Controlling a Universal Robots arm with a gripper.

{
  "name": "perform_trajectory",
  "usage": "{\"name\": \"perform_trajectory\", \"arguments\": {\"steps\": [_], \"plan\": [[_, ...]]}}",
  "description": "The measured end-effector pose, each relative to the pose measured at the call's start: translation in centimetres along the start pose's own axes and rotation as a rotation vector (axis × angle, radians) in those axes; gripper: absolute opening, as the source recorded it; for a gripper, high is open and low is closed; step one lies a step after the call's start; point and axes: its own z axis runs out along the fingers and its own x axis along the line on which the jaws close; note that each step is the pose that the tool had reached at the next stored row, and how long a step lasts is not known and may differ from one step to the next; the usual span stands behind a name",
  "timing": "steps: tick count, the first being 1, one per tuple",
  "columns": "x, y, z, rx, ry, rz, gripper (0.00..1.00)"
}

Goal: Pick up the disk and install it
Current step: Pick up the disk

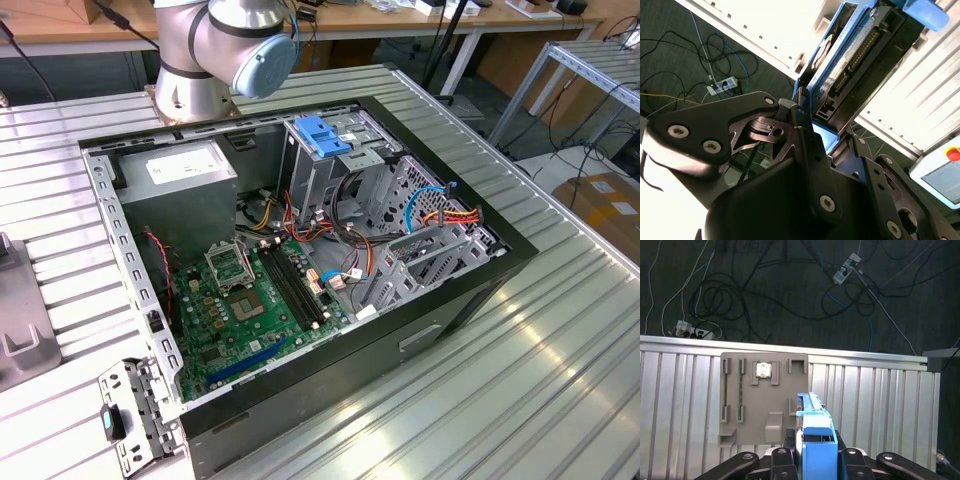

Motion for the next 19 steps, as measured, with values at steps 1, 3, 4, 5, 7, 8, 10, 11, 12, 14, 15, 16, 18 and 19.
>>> {"name": "perform_trajectory", "arguments": {"steps": [1,3,4,5,7,8,10,11,12,14,15,16,18,19], "plan": [[0.00,-0.05,0.00,0.0001,0.0000,0.000,0.37],[0.01,-0.13,-0.01,0.0000,0.0000,0.000,0.37],[0.01,-0.15,-0.01,0.0000,0.0000,0.000,0.37],[0.01,-0.18,-0.01,0.0000,0.0000,0.000,0.37],[0.02,-0.26,-0.01,0.0000,0.0000,0.000,0.37],[0.02,-0.29,-0.01,0.0000,0.0000,0.000,0.37],[0.03,-0.36,-0.01,0.0001,0.0000,0.000,0.37],[0.03,-0.40,-0.02,0.0001,0.0000,0.000,0.37],[0.03,-0.45,-0.03,-0.0001,0.0001,0.000,0.37],[0.04,-0.58,-0.03,0.0000,0.0000,0.000,0.37],[0.05,-0.65,-0.03,0.0000,0.0000,0.000,0.37],[0.05,-0.71,-0.03,0.0000,0.0000,0.000,0.37],[0.06,-0.84,-0.04,0.0000,0.0000,0.000,0.37],[0.07,-0.93,-0.04,0.0001,0.0000,0.000,0.37]]}}
